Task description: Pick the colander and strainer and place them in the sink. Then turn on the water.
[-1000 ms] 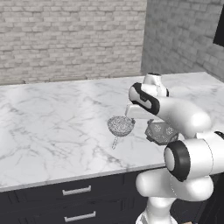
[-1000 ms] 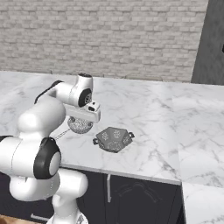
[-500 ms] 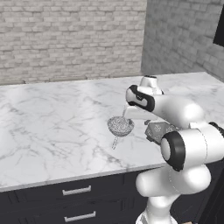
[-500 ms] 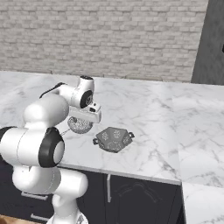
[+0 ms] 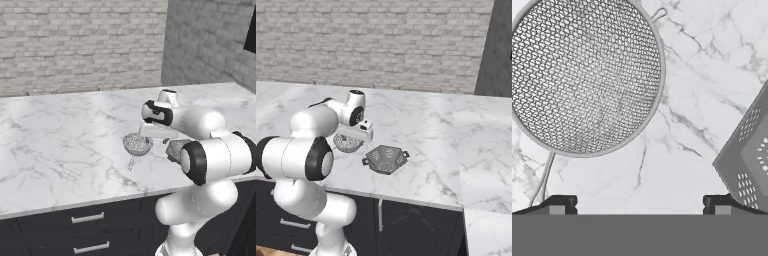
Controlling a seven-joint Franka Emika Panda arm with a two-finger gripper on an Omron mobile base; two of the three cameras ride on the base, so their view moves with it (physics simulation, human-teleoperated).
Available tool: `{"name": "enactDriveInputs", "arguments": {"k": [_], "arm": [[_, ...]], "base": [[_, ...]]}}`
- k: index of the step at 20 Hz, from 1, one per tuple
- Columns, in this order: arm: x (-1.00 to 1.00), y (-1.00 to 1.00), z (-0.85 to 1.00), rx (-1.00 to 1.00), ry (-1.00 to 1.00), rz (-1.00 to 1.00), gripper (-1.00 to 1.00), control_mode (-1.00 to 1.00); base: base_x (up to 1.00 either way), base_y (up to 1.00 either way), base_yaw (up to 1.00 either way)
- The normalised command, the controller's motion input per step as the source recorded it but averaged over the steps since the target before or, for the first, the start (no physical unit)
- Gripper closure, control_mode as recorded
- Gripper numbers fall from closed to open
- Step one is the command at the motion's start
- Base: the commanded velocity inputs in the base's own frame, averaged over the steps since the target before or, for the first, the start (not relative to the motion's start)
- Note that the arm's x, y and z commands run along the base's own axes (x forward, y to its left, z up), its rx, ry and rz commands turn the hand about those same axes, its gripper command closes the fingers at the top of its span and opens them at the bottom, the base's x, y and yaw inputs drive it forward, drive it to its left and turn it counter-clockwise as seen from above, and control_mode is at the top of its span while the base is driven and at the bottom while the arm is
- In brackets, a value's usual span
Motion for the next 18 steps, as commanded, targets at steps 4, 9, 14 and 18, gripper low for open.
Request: {"name": "enactDriveInputs", "arguments": {"k": [4, 9, 14, 18], "arm": [[0.21, 0.00, -0.15, 0.00, -0.05, 0.00, -1.00, -1.00], [0.23, 0.00, -0.07, 0.00, -0.03, 0.00, -1.00, -1.00], [0.30, 0.00, -0.09, 0.00, -0.03, 0.00, -1.00, -1.00], [0.24, 0.00, -0.13, 0.00, -0.01, 0.00, -1.00, -1.00]], "base": [[0.00, 0.00, 0.00], [0.00, 0.00, 0.00], [0.00, 0.00, 0.00], [0.00, 0.00, 0.00]]}}
